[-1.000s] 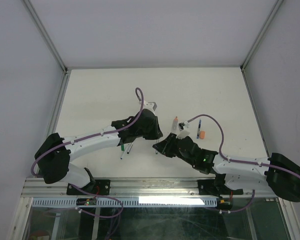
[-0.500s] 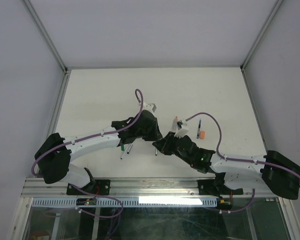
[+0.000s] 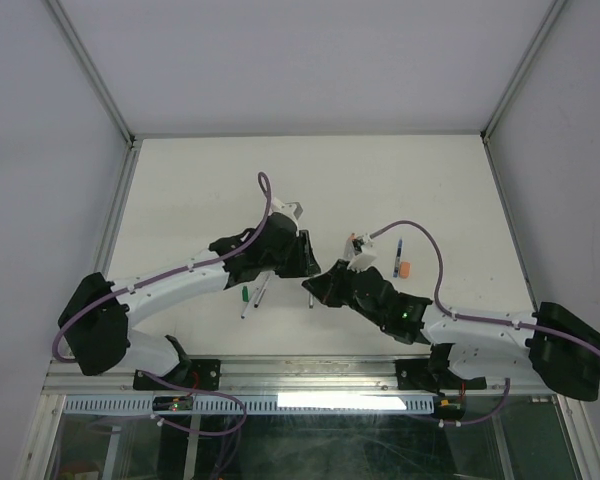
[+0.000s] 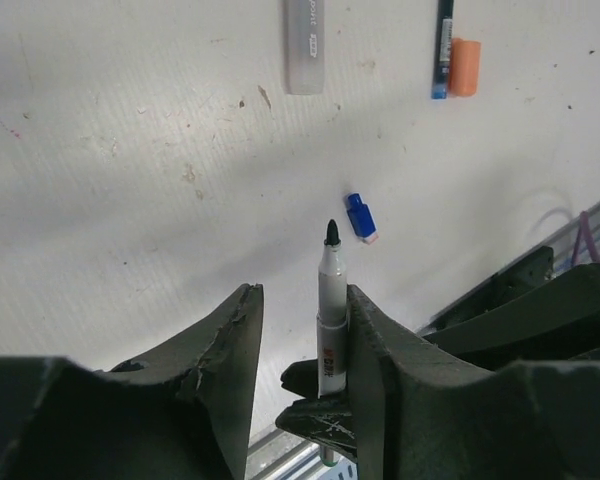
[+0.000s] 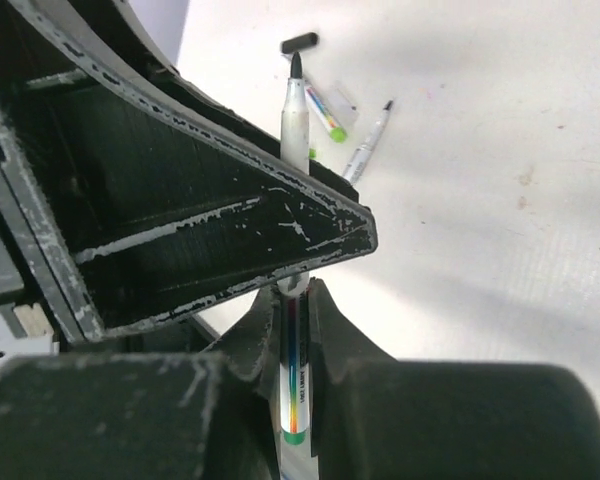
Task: Insert the pens into the pen caps
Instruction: Pick up the pen from the center of the board.
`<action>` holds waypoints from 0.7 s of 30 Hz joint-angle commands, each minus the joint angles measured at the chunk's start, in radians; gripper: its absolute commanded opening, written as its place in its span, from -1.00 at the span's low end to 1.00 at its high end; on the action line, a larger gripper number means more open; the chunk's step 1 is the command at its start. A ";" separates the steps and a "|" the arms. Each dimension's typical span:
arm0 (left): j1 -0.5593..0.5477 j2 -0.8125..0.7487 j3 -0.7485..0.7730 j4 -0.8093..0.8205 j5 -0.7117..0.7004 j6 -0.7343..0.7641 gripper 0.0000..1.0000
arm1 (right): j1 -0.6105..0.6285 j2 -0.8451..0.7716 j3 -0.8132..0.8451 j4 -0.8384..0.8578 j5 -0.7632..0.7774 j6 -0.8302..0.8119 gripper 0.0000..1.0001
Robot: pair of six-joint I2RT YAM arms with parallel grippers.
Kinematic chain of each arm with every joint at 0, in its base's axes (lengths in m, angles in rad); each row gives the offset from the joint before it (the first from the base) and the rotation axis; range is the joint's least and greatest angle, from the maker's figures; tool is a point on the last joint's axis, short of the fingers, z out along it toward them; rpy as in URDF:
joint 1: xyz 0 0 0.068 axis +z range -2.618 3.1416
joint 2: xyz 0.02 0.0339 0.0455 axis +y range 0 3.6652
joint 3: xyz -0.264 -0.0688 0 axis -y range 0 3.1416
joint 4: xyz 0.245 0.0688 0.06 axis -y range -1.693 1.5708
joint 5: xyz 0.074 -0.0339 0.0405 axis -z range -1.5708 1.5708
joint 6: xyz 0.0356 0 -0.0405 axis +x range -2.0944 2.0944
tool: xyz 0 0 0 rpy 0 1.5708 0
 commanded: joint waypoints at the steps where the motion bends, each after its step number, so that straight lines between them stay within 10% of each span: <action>1: 0.133 -0.110 -0.017 -0.102 -0.105 0.059 -0.25 | -0.006 -0.074 0.001 -0.124 0.009 -0.001 -1.00; 21: 0.287 -0.165 -0.098 -0.433 -0.315 0.047 -0.21 | -0.006 -0.188 0.012 -0.373 -0.037 -0.030 -1.00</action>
